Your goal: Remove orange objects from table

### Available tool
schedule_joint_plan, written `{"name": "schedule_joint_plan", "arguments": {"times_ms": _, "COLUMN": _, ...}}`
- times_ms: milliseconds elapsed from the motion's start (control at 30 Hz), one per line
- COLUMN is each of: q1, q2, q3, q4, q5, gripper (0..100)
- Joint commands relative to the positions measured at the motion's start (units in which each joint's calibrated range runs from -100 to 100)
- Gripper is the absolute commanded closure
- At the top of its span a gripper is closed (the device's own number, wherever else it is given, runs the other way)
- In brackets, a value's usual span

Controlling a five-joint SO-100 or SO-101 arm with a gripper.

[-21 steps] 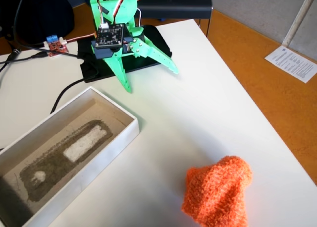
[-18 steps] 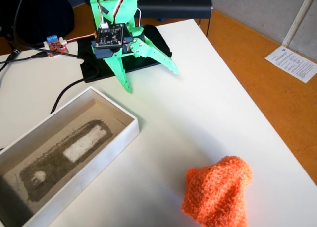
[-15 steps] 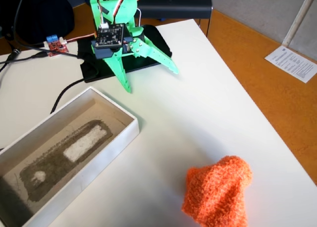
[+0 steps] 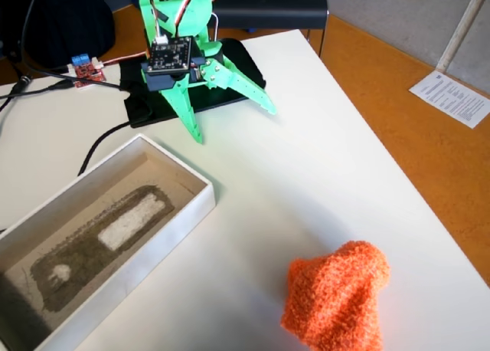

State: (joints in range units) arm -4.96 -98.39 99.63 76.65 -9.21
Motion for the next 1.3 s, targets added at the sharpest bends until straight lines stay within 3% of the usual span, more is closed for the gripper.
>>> {"name": "schedule_joint_plan", "arguments": {"times_ms": 0, "q1": -0.1, "q2": -0.1, "q3": -0.01, "q4": 0.08, "q5": -0.15, "gripper": 49}}
{"name": "schedule_joint_plan", "arguments": {"times_ms": 1267, "q1": -2.69, "q2": -0.1, "q3": -0.01, "q4": 0.08, "q5": 0.1, "gripper": 49}}
